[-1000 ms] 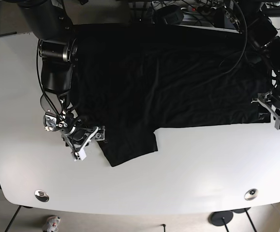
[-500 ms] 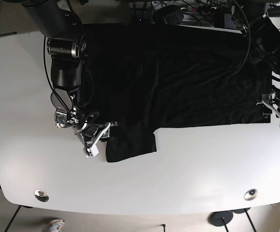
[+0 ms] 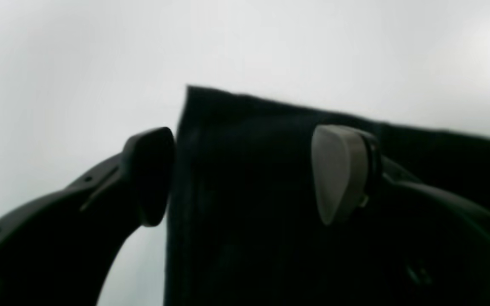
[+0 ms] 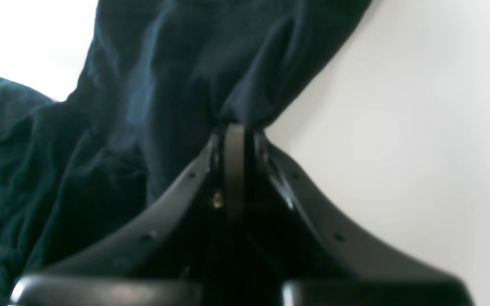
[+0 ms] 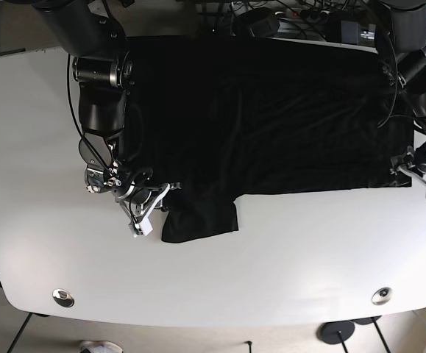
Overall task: Fold the T-shirt properly
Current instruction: 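Lift the held edge with both grippers and fold it over the shirt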
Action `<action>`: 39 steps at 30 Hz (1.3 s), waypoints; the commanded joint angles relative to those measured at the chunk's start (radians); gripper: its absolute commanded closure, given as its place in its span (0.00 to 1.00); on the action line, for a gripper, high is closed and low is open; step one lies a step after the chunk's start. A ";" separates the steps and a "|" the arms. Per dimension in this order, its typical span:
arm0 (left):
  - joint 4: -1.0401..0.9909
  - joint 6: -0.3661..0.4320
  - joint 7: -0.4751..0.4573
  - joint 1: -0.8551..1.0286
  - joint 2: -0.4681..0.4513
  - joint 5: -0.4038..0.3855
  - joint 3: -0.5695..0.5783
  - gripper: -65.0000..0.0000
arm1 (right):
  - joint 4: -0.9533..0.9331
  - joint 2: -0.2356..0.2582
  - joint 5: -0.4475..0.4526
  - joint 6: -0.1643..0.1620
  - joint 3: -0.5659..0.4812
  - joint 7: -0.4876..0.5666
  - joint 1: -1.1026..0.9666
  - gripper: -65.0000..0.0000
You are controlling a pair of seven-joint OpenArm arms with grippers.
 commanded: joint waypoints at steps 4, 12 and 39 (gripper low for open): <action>0.016 -0.003 -0.036 -0.024 -0.033 -0.017 0.002 0.27 | 0.009 0.006 -0.003 0.005 0.003 -0.006 0.025 0.97; 0.015 -0.003 -0.036 0.028 -0.034 -0.017 0.002 0.28 | 0.009 0.018 0.001 0.005 0.005 -0.006 0.023 0.97; 0.619 -0.054 0.245 0.108 0.115 -0.017 0.011 1.00 | 0.584 0.021 -0.002 0.005 0.005 -0.236 -0.083 0.98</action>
